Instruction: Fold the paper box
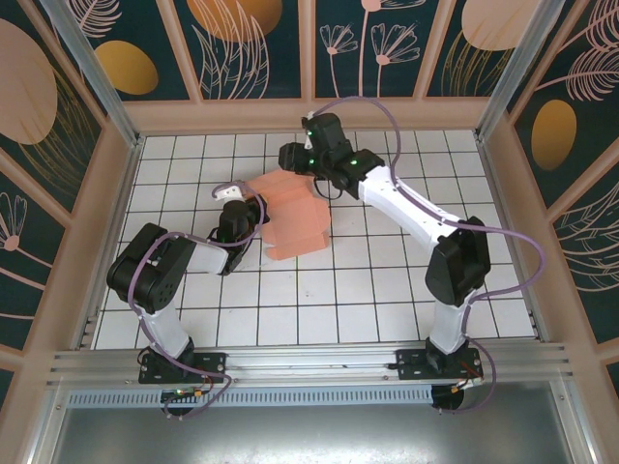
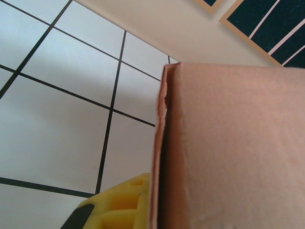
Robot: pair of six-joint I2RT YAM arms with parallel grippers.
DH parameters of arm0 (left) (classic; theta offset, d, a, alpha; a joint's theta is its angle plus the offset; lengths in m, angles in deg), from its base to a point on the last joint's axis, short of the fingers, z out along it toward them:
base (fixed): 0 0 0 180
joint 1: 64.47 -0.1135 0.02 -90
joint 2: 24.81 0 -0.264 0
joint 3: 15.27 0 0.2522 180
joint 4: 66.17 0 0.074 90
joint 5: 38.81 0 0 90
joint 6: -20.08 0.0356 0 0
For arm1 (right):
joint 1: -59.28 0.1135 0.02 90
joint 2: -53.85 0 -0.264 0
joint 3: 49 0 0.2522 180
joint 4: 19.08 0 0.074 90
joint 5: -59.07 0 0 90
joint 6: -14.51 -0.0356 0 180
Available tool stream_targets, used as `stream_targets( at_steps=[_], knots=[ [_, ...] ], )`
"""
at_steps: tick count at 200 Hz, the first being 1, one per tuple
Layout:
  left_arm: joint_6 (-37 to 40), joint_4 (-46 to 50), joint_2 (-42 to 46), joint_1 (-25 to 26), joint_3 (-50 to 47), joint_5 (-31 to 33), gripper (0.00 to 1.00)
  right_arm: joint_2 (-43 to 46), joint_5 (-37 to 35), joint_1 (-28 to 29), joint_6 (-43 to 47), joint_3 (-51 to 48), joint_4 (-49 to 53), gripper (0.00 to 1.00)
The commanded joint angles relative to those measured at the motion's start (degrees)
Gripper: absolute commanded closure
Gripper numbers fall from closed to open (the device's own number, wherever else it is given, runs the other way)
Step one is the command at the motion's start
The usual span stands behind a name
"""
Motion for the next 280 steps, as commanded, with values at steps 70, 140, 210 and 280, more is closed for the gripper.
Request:
stream_targets(
  at_steps=[70,140,210,280],
  knots=[
    [0.4,0.3,-0.9,0.2,2.0,1.2,1.00,-3.7,-2.7,0.6,-0.7,3.0,7.1,0.68],
    [0.7,0.4,-1.1,0.2,2.3,1.1,1.00,-5.2,-0.7,0.8,-1.5,5.4,7.4,1.00],
    [0.6,0.5,-1.3,0.2,2.4,1.2,1.00,-5.2,-0.8,0.8,-2.2,5.2,6.8,0.79],
    [0.2,1.4,-2.2,0.2,3.0,0.4,1.00,0.4,-4.7,1.5,1.8,1.1,3.4,0.51]
  ],
)
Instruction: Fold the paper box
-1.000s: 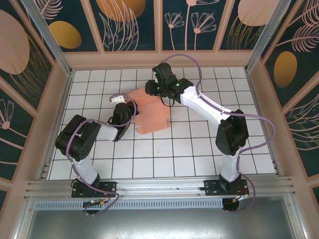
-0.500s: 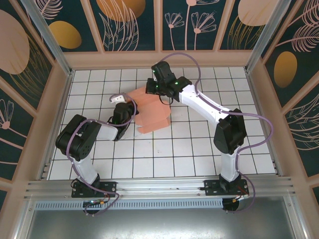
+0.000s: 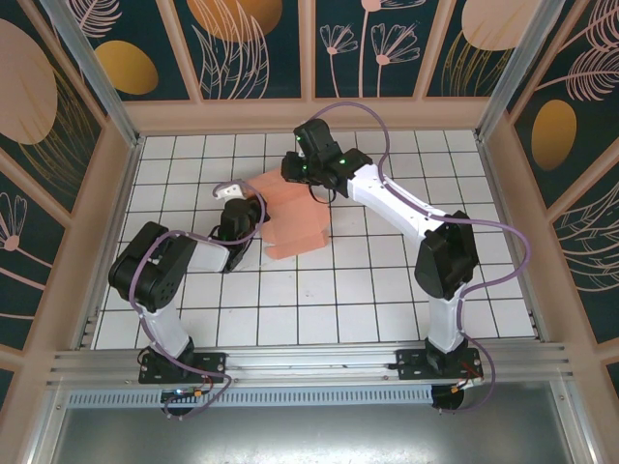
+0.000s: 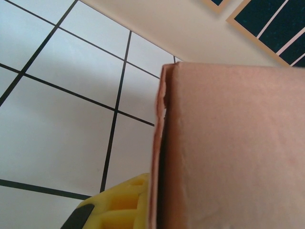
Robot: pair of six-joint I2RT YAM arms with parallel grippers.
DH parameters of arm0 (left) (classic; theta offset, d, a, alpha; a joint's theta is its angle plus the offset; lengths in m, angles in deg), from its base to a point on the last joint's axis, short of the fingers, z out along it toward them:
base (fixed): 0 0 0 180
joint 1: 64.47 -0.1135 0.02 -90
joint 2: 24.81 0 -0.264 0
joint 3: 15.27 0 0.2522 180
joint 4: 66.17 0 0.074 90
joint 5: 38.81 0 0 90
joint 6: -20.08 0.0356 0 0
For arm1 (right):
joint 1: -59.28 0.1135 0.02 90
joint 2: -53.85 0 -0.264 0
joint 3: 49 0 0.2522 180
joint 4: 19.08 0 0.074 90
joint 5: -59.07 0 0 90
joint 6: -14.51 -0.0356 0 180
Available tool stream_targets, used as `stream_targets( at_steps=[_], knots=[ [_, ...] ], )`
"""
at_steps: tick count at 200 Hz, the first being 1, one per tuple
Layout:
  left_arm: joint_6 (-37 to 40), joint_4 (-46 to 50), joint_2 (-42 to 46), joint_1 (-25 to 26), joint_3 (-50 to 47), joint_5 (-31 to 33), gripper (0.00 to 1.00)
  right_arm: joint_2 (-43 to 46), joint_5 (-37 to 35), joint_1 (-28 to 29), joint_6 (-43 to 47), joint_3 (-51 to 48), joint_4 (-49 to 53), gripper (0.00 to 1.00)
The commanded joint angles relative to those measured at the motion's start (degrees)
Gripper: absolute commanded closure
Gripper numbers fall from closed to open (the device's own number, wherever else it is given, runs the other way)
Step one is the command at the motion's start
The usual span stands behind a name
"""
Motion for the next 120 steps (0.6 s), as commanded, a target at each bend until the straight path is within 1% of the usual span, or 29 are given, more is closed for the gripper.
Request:
stream_targets(
  at_steps=[1,9,19,39,52,64,80,91,108,120],
  knots=[
    [0.1,-0.1,-1.4,0.2,1.5,-0.7,1.00,4.7,-3.4,0.8,3.1,-2.3,-2.5,0.50],
    [0.0,0.1,-1.4,0.2,1.7,-1.2,1.00,6.8,-4.1,0.7,4.0,-4.3,-4.0,0.46],
    [0.1,0.6,-1.3,0.1,1.9,-1.6,1.00,10.4,-5.2,0.6,5.5,-7.9,-7.2,0.44],
    [0.8,2.8,-1.0,0.1,2.9,-2.6,1.00,18.3,-9.1,-0.1,8.8,-16.5,-14.1,0.44],
    [1.2,3.9,-0.8,0.1,3.4,-3.6,1.00,22.8,-8.8,-1.5,11.6,-21.7,-17.5,0.44],
    [1.9,4.1,-0.6,0.2,3.5,-4.9,1.00,26.7,-5.8,-4.8,12.0,-26.8,-20.2,0.44],
    [3.1,4.7,-0.1,0.2,3.6,-6.8,1.00,29.2,0.4,-9.7,11.2,-30.5,-21.3,0.46],
    [4.2,5.2,0.5,0.1,3.7,-8.2,1.00,30.2,3.2,-13.1,11.5,-32.1,-21.3,0.47],
    [5.7,5.6,1.2,0.2,4.0,-10.8,1.00,30.4,8.7,-16.7,14.4,-33.8,-20.9,0.55],
    [6.4,7.1,1.6,0.2,4.9,-12.4,1.00,30.0,12.1,-17.9,17.5,-34.5,-20.8,0.58]
  ],
)
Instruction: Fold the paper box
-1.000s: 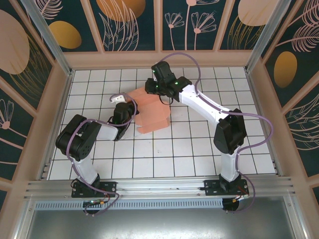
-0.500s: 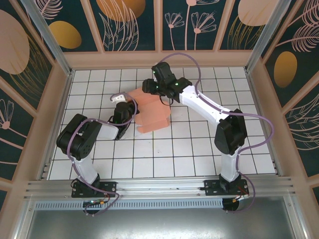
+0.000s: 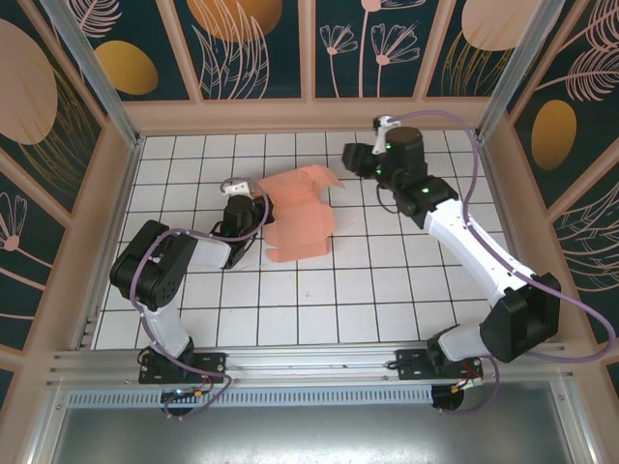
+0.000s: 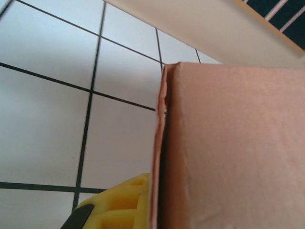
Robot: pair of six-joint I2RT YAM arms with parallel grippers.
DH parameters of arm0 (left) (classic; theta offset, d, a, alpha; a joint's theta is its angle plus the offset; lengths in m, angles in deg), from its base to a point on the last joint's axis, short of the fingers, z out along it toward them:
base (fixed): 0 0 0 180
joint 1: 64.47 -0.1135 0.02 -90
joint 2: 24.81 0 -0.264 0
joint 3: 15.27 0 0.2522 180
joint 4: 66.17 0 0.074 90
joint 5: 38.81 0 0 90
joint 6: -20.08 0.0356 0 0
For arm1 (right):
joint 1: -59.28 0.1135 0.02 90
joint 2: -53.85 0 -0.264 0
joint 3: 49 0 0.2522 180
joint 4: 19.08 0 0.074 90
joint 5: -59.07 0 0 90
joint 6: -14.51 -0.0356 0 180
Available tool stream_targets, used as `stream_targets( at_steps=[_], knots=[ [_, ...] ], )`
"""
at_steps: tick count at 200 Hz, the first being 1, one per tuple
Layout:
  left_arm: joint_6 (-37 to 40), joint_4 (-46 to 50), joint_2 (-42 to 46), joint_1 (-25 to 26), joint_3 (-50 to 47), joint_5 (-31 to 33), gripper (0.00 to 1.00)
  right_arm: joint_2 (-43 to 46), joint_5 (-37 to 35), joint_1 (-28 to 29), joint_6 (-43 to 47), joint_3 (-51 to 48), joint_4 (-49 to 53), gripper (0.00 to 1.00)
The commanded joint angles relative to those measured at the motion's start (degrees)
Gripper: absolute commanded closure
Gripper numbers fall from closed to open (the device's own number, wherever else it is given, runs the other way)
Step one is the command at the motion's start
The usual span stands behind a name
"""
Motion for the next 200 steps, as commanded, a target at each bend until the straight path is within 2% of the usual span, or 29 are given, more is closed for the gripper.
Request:
stream_targets(
  at_steps=[1,46,117,143,179,200],
  knots=[
    [3.3,2.2,2.1,0.2,2.5,-5.1,1.00,-0.8,9.5,-2.0,5.7,-2.7,-1.7,0.58],
    [4.0,2.4,3.4,0.2,3.3,-10.0,1.00,-4.0,16.3,-1.4,12.2,-2.7,0.1,0.60],
    [2.9,3.6,3.5,0.2,4.7,-12.8,1.00,-7.7,13.8,5.4,19.5,-2.0,3.8,0.59],
    [2.2,4.8,3.4,0.2,5.3,-13.2,1.00,-7.4,12.0,5.5,21.0,-2.4,3.9,0.59],
    [0.9,6.1,2.7,0.2,6.0,-12.5,1.00,-6.8,13.9,8.7,25.3,-3.3,4.9,0.59],
    [0.6,6.6,2.4,0.1,6.5,-13.1,1.00,-7.8,11.3,10.6,27.2,-3.4,5.6,0.59]
  ],
)
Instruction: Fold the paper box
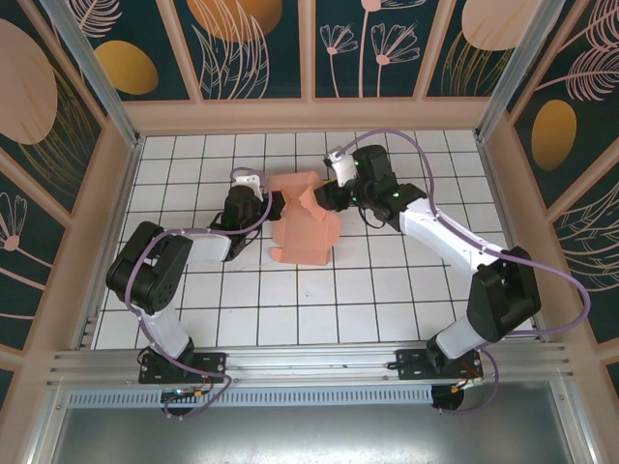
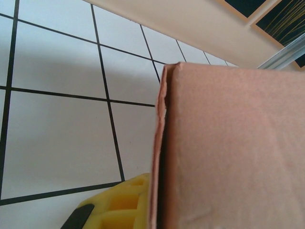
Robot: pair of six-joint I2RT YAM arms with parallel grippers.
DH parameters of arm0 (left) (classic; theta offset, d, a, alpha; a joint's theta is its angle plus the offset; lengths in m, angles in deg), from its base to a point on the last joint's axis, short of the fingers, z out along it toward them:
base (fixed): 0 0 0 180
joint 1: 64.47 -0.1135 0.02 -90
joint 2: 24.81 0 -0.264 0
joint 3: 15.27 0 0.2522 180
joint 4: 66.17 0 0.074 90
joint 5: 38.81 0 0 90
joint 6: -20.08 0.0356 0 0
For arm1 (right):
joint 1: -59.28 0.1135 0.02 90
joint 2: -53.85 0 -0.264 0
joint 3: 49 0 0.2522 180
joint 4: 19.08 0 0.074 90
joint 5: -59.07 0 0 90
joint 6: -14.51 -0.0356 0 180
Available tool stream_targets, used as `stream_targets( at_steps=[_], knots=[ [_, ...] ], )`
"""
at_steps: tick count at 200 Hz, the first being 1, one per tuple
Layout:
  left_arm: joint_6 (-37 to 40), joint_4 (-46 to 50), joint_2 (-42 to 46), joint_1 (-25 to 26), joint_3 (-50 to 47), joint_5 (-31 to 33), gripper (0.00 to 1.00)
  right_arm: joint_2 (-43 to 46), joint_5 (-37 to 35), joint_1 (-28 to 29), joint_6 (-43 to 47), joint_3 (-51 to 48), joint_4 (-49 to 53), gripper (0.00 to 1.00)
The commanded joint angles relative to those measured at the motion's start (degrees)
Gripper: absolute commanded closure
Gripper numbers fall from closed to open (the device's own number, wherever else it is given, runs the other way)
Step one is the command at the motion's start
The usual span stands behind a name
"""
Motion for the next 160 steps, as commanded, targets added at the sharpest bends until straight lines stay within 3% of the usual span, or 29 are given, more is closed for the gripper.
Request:
stream_targets(
  at_steps=[1,90,160],
  knots=[
    [-1.4,0.9,0.5,0.2,2.0,-1.0,1.00,-0.4,-1.6,2.5,4.4,-1.0,2.3,0.59],
    [-1.1,0.8,1.8,0.1,1.9,-2.2,1.00,-4.2,-12.1,4.8,5.4,0.5,1.6,0.68],
    [-1.5,0.7,1.9,0.1,2.2,-3.7,1.00,-6.6,-30.5,9.3,5.9,1.3,-3.3,0.73]
  ],
)
